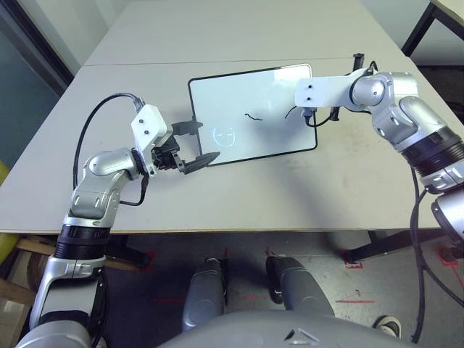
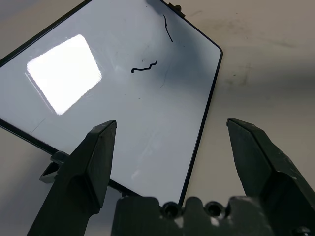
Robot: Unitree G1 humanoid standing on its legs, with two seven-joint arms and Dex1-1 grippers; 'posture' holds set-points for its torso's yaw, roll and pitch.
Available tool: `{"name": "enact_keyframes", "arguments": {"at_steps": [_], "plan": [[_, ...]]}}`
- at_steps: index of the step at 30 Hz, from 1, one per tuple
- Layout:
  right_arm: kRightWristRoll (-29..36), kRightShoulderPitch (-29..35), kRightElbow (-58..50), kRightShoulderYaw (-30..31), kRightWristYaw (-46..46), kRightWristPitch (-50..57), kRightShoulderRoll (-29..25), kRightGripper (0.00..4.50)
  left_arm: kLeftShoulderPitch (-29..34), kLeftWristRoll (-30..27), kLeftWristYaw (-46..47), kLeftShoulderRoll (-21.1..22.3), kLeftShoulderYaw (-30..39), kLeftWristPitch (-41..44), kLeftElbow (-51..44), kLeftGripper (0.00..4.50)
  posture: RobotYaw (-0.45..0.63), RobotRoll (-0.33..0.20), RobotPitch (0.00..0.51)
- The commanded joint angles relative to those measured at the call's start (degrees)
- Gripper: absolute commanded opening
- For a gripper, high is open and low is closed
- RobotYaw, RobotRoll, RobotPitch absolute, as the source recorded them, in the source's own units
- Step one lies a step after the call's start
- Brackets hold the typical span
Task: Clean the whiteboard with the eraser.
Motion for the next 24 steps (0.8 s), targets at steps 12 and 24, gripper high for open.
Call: {"name": "enact_keyframes", "arguments": {"at_steps": [12, 24], "plan": [[-7.00, 5.61, -3.44, -2.95, -0.33, -2.91, 1.02, 0.19, 0.39, 0.81, 0.05, -0.12, -0.78, -0.33, -0.77, 4.50, -0.13, 0.000, 0.104], [-10.87, 6.74, 1.11, -2.44, -3.55, -4.22, 5.14, 0.17, 0.18, 1.12, -0.09, 0.27, -0.66, -0.51, -0.56, 4.50, -0.12, 0.000, 0.101]]}}
